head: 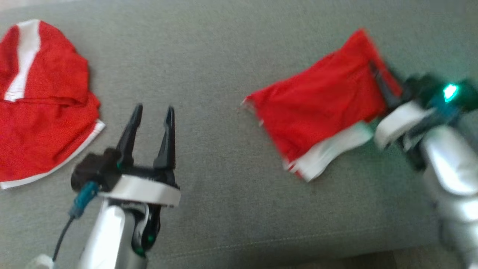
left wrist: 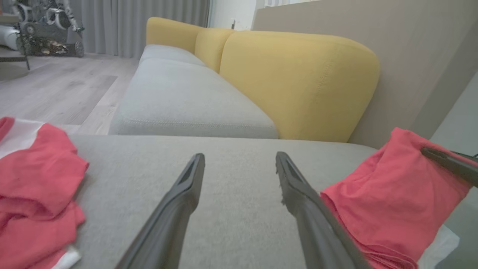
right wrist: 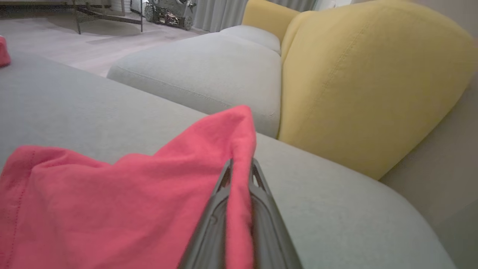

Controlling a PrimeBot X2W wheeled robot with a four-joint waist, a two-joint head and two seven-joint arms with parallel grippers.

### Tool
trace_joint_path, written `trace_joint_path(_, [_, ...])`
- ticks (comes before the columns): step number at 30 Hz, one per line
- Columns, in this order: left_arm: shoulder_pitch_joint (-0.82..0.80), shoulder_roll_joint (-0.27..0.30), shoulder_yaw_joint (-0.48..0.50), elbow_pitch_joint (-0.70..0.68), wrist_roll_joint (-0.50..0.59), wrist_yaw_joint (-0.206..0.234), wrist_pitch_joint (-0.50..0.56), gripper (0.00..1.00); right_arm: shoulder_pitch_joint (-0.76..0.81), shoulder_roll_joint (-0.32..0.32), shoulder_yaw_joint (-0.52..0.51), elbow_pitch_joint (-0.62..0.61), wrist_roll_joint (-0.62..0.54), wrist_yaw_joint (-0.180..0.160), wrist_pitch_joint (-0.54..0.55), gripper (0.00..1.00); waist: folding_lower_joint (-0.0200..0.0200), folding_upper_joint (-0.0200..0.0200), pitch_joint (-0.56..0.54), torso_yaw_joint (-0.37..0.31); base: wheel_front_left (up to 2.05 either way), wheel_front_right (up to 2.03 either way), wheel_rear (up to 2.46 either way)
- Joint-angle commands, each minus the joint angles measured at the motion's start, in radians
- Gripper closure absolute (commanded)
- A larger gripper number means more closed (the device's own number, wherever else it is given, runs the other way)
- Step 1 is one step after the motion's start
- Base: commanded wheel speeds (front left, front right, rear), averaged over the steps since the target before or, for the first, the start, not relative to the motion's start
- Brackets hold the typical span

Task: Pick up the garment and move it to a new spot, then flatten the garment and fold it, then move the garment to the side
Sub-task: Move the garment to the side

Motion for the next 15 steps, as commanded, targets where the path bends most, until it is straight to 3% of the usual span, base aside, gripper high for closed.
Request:
trace_joint_path(1, [-0.066,0.004,0.027,-0.044,0.016,-0.012,-0.009,0.0,-0.07,-0.053,0.011,-0.029,0.033,-0.001,0.031,1.0,0.0,0.0,0.044,-0.027,0.0,0.0,0.0])
trace_joint_path(9, [-0.164,0.004,0.039,-0.063,0.04,-0.038,-0.009,0.0,-0.199,-0.178,-0.064,0.042,0.142,-0.001,0.135,1.0,0.0,0.0,0.141,-0.054,0.0,0.0,0.0])
trace_joint_path(15, [-0.205,0.004,0.064,-0.083,0.055,-0.054,-0.009,0.0,-0.263,-0.199,-0.207,0.111,0.145,-0.001,0.171,1.0,0.0,0.0,0.197,-0.072,0.0,0.0,0.0])
